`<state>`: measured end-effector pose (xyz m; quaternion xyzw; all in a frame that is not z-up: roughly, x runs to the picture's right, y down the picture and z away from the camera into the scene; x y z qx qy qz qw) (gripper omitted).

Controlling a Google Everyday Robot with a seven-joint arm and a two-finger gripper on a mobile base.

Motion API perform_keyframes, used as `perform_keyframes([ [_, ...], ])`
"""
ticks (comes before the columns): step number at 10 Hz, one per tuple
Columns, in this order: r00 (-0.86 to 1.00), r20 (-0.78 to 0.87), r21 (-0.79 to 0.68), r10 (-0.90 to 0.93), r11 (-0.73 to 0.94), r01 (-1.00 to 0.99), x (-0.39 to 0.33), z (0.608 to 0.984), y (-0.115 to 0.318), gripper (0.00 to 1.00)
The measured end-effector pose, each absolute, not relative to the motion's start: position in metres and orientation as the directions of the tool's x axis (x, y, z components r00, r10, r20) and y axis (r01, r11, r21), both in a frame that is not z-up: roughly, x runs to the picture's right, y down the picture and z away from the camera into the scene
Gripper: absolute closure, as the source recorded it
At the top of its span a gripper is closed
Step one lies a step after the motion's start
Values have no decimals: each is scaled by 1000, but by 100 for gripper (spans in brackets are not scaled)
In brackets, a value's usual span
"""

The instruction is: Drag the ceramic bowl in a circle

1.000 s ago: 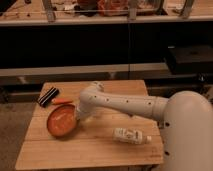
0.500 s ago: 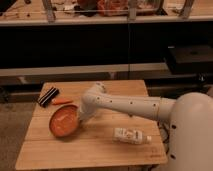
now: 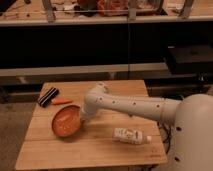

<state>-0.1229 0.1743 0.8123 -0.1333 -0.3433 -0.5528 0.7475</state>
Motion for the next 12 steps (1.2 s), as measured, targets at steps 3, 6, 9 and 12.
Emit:
perform_keyframes([
  [3, 140, 675, 201, -724, 363, 910, -119, 793, 200, 100],
  [6, 42, 678, 292, -734, 321, 901, -136, 752, 238, 100],
  [9, -116, 646, 407, -755, 212, 888, -182, 726, 250, 100],
  [12, -213, 603, 484, -769, 141, 864, -222, 725, 239, 100],
])
